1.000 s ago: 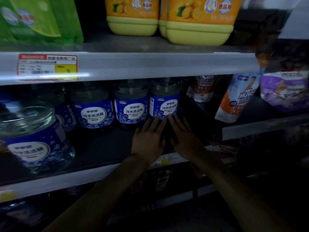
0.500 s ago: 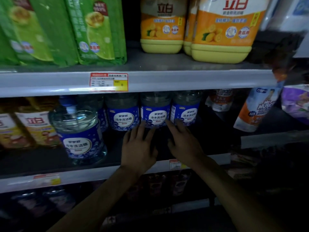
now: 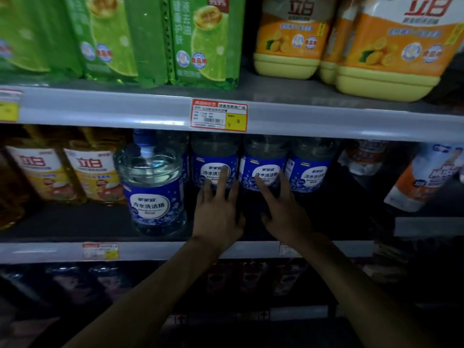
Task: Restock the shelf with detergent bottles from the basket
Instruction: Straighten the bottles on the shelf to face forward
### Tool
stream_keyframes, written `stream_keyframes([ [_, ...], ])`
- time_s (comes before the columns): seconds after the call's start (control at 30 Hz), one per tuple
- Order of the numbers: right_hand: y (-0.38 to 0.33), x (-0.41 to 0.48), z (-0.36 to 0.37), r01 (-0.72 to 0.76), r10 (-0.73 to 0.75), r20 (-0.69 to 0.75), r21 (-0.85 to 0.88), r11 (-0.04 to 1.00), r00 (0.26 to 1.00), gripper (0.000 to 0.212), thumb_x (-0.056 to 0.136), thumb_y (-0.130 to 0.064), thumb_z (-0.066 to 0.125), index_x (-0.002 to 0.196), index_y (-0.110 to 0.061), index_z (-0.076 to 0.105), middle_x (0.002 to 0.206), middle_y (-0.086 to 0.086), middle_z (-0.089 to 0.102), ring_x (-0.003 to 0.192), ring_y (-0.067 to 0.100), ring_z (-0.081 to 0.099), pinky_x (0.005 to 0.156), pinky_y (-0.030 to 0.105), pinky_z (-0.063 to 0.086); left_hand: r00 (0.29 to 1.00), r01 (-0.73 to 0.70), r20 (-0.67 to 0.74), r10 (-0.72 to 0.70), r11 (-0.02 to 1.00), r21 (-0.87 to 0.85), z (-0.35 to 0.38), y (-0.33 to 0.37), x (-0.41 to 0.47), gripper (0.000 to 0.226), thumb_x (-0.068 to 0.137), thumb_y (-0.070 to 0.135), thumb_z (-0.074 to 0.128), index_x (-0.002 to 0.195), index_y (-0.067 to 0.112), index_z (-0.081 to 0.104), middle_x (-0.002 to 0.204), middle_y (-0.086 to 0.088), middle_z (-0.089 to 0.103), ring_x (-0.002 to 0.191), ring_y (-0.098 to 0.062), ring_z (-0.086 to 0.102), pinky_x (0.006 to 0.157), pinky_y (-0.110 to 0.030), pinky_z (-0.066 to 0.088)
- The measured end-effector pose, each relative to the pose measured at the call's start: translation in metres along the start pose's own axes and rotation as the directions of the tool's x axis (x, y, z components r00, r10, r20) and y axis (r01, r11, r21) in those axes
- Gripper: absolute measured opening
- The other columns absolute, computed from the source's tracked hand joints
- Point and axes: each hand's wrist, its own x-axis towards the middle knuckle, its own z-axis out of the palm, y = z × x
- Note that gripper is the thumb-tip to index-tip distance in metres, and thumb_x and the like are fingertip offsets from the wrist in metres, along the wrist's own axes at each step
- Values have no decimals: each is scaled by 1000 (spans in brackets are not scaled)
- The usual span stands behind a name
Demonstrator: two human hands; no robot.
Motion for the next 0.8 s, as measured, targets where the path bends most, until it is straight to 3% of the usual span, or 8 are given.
stream_keyframes([
  [0.13,-4,1,-6,-25,26,34,-20,999,999,100,93,-22,68,159,-42,-5,163,9,-28,155,37,-12,118,42,32,999,-23,32,23,1000,5,-2,-5,-1,84,92,52,56,163,25,19,171,-6,-23,156,-48,4,124,-60,18],
  [0.3,-19,-2,-16,-33,33,11,1,999,999,86,96,-27,63,161,-34,7,167,9,-10,155,36,1,117,47,38,999,8,32,-3,989,-148,-16,-12,-14,80,94,48,58,163,33,20,174,-4,-6,159,-40,1,123,-61,24],
  [0.4,-37,-5,-24,-1,1,-12,40,999,1000,80,98,-29,61,161,-32,12,167,9,-1,154,33,5,115,46,39,999,13,-33,-19,985,-170,-26,-20,-29,76,91,50,51,161,34,28,172,-7,14,157,-36,14,118,-60,35],
  [0.53,-63,-11,-33,65,-62,-34,103,993,998,79,99,-36,59,161,-34,11,167,7,3,154,30,7,114,45,40,992,-46,-123,21,977,-209,-40,-33,-51,70,89,50,43,156,30,40,162,-7,37,149,-34,35,96,-56,56],
  [0.63,-81,-16,-39,84,-82,-26,117,990,996,79,99,-41,58,161,-38,9,167,5,3,154,28,7,109,43,43,979,-85,-197,52,983,-165,-54,-41,-64,62,91,46,49,150,27,48,154,-7,47,139,-33,48,93,-53,57],
  [0.8,-104,-24,-42,98,-99,1,151,984,995,80,98,-45,59,161,-38,10,165,2,11,152,25,14,113,41,38,945,-60,-328,22,992,-107,-76,-56,-88,55,92,45,51,142,23,56,136,-5,60,117,-30,63,83,-45,58],
])
